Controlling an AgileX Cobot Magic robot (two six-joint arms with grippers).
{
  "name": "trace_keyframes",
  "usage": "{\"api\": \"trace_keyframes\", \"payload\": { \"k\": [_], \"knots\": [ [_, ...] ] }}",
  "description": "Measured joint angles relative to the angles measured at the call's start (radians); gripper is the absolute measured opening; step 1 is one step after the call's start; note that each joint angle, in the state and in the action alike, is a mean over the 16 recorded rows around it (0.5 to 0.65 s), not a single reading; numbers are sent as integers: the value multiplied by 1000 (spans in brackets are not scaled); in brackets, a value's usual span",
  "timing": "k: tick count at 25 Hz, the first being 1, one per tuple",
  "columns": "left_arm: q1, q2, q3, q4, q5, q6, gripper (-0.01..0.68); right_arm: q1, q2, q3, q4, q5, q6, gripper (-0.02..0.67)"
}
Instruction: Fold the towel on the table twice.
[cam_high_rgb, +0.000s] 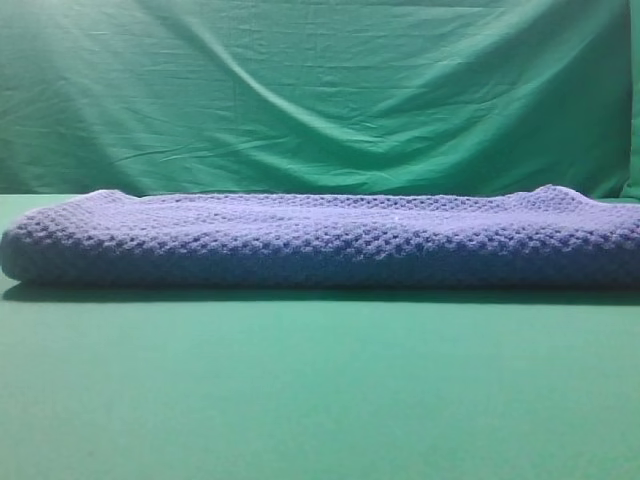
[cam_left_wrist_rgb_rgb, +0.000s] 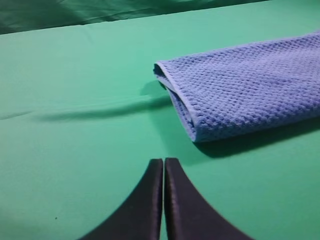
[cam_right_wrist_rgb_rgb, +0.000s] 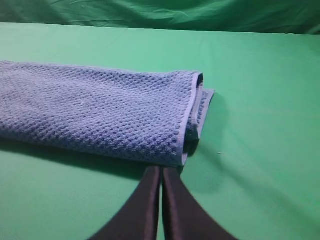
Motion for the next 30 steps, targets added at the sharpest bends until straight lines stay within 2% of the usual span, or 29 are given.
{"api": "trace_keyframes", "payload": {
  "k": [11,30],
  "knots": [
    [104,0,0,-2,1,0,0,-118,0,0,0,0,0,0],
    [114,0,0,-3,1,0,0,-141,0,0,0,0,3,0]
  ]
}}
